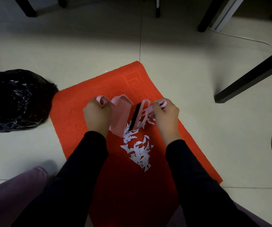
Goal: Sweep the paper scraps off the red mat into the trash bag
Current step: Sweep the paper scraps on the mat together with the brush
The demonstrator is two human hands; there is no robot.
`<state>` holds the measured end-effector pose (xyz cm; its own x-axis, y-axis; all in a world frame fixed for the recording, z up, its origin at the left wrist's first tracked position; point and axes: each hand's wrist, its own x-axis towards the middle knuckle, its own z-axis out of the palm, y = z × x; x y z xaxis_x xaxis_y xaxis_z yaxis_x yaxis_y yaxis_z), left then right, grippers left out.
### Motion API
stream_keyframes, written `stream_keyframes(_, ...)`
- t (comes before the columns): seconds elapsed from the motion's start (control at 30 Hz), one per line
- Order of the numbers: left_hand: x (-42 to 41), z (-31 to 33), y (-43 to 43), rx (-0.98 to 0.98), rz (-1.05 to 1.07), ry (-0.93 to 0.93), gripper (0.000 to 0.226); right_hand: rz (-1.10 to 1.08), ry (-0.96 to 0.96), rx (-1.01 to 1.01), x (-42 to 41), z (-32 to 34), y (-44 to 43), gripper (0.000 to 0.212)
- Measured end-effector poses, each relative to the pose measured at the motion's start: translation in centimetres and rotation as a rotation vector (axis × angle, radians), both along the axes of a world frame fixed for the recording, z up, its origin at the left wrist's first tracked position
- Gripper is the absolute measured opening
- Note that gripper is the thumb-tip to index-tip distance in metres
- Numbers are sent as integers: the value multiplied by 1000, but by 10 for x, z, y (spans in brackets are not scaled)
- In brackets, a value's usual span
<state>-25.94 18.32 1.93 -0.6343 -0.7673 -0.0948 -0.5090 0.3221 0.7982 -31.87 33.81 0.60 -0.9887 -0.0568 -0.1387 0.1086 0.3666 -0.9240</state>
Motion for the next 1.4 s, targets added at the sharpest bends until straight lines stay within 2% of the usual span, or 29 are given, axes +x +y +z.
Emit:
stream_keyframes(0.17, 0, -2, -19, -91, 72, -28, 39, -31, 1, 39, -7, -10, 6, 20)
stream_keyframes(0.3, -4, -8, -27, -90, 113, -42, 31, -18, -12, 65, -14, -20, 4, 17)
stream_keyframes(0.57, -8, -22, -29, -41, 138, -42, 20, 264, 77, 238, -41, -36, -20, 19)
stream_keyframes(0.73, -9, -26, -29, -37, 126, -58, 34, 393, 161, 341, -50, -46, -31, 22)
stream_keyframes(0.8, -9, -27, -30, -35, 134, -66, 30, 448, 169, 377, -51, -49, -34, 23)
stream_keyframes(0.87, -10, -28, -32, -39, 140, -74, 22, 516, 128, 409, -52, -52, -35, 24)
stream_keyframes(1.03, -12, -26, -36, -66, 141, -89, 21, 635, -9, 512, -46, -54, -27, 24)
stream_keyframes(1.17, -17, -21, -34, -45, 133, -69, 16, 708, -24, 598, -41, -44, -16, 26)
stream_keyframes(1.27, -19, -16, -32, -61, 125, -54, 16, 703, -38, 543, -38, -31, -10, 24)
stream_keyframes(1.4, -17, -15, -29, -75, 118, -38, 18, 584, 15, 476, -41, -19, -6, 23)
